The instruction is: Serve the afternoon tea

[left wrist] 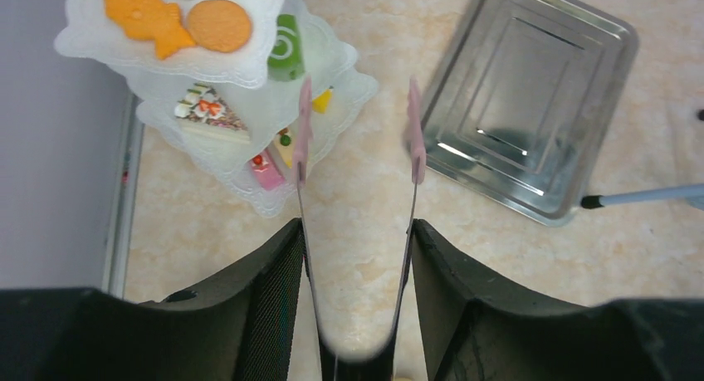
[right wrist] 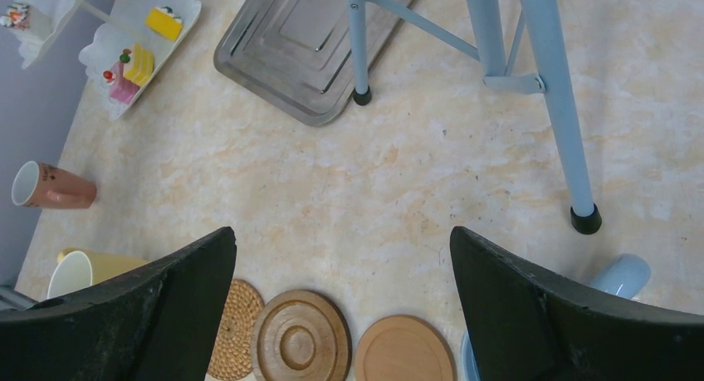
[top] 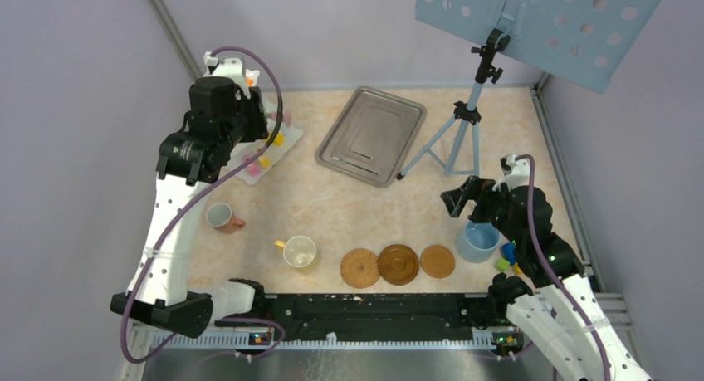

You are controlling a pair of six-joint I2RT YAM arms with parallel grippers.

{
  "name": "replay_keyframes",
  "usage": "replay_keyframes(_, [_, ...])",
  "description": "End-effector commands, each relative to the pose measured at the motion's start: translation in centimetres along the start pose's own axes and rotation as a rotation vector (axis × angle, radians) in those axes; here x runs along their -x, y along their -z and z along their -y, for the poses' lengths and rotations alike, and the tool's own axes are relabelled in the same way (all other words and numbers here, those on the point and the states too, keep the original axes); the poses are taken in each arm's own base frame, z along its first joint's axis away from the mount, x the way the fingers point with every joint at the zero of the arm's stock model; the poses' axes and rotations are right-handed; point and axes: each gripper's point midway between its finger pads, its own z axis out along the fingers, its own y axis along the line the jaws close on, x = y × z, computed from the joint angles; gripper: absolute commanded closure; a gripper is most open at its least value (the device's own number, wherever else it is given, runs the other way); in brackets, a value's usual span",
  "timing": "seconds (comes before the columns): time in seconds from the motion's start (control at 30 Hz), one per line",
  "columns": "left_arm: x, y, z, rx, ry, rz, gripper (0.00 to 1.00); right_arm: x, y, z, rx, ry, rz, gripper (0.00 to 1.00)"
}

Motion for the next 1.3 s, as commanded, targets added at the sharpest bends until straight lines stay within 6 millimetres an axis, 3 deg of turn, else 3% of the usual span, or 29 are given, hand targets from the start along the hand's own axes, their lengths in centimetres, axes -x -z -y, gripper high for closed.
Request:
replay_keyframes(0.0, [1.2, 1.0, 2.4, -0.147, 0.015, 0.056, 0.46, 1.2, 0.3, -0.8, 0.02, 0.01, 0.031, 0.02])
replay_keyframes(0.23, [1.5, 1.3, 3.6, -0.215, 0.016, 0.074, 0.48, 1.4, 0.4, -0.7, 0.007, 0.014, 0.026, 0.02])
replay_keyframes(0.33, [0.8, 0.8, 3.9, -0.235, 0.014, 0.063, 0.51, 1.3, 0.3, -0.7, 0.008, 0.009, 0.029, 0.02])
replay_keyframes(0.4, [-0.2, 0.0, 5.3, -0.306, 0.006, 0.036, 0.51, 1.5, 0.3, -0.6, 0.002, 0.013, 0.026, 0.02])
replay_keyframes(0.57, [-4.5, -3.4, 7.3, -0.401, -0.013, -0.077, 0.43, 1.0, 0.0, -0.7, 0.008, 0.013, 0.007, 0.02])
replay_keyframes(0.73, [-11.0, -6.7, 8.6, -0.465, 0.005, -0.252, 0.29, 1.4, 0.1, -0.6, -0.003, 0.017, 0.01, 0.02])
replay_keyframes(1.0, [-17.6, -8.1, 11.5, -0.594, 0.001, -0.414, 0.09, 0.9, -0.3, -0.5, -0.003, 0.008, -0.002, 0.02])
replay_keyframes(1.27, [-20.5, -8.1, 14.7, -0.635, -0.1, -0.468, 0.03, 0.3, -0.7, -0.4, -0.008, -0.015, -0.028, 0.02])
